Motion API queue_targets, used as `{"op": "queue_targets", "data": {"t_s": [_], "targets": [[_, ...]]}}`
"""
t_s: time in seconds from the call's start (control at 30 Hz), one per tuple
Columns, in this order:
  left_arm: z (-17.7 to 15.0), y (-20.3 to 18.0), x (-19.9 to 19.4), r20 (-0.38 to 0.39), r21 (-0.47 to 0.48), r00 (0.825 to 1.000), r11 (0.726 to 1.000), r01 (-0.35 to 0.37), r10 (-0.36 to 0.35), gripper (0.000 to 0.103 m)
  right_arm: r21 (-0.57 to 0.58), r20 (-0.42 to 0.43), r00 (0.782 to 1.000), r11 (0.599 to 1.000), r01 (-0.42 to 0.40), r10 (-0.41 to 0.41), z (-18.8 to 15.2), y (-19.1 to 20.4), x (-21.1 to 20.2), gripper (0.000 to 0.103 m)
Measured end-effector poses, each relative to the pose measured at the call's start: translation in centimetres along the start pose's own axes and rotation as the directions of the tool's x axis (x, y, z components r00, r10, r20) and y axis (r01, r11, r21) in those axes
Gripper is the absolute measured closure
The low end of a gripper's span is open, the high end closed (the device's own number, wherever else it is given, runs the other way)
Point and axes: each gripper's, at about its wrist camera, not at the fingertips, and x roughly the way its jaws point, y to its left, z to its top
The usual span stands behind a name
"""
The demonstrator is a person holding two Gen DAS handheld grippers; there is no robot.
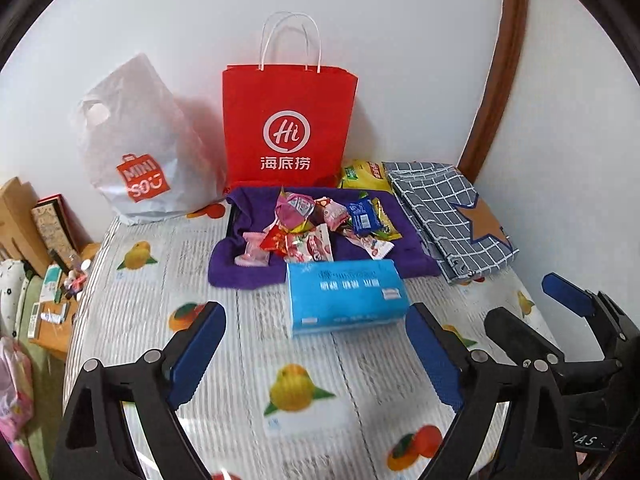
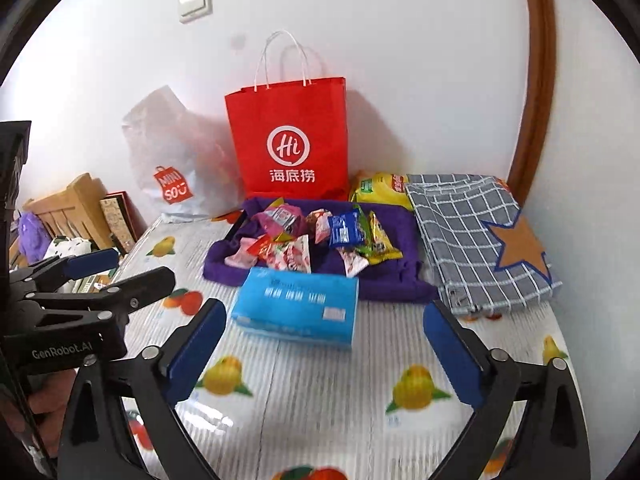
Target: Organize snacks
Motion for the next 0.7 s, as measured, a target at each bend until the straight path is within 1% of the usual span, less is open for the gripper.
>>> {"op": "queue_targets", "data": {"t_s": [0.1, 0.2, 0.27, 0.37, 0.43, 0.53, 0.7], "targets": [[-1.4, -0.5, -1.7, 0.015, 0.013, 1.000, 1.000, -0.003, 0.003, 0.011, 0.029, 0.018, 1.000, 1.000, 0.000, -0.001, -1.3, 0.0, -2.2, 0.000], [-2.5, -0.7, -3.3, 0.036, 0.025, 0.999, 0.999, -0.025, 0.024, 0.011, 0.043, 0.028, 0.999, 0.999, 0.021, -0.022, -2.4, 0.0, -4.0, 0.000], [-3.2, -0.6, -4.2, 0.050, 0.021, 0.998, 0.999, -0.033, 0.032, 0.008, 0.041, 0.044, 0.998, 0.999, 0.032, -0.034, -3.1, 0.0, -5.3, 0.000], [-4.1, -0.4, -5.3, 0.056, 0.006, 0.998, 0.999, -0.036, 0.036, 0.008, 0.043, 0.068, 0.997, 0.998, 0.036, -0.039, -4.0, -0.2, -7.0, 0.000], [-4.7, -0.4, -6.0, 0.066, 0.006, 0.997, 0.999, -0.048, 0.047, 0.008, 0.047, 0.080, 0.995, 0.997, 0.056, -0.059, -4.5, -0.3, -8.0, 0.000], [-5.3, -0.7, -6.9, 0.083, 0.016, 0.995, 0.999, -0.049, 0.047, 0.008, 0.055, 0.092, 0.991, 0.994, 0.091, -0.096, -5.0, -0.7, -8.8, 0.000], [-5.9, -1.0, -7.6, 0.090, 0.019, 0.995, 0.999, -0.044, 0.042, 0.008, 0.080, 0.095, 0.991, 0.993, 0.088, -0.095, -5.6, -1.3, -9.5, 0.000]]}}
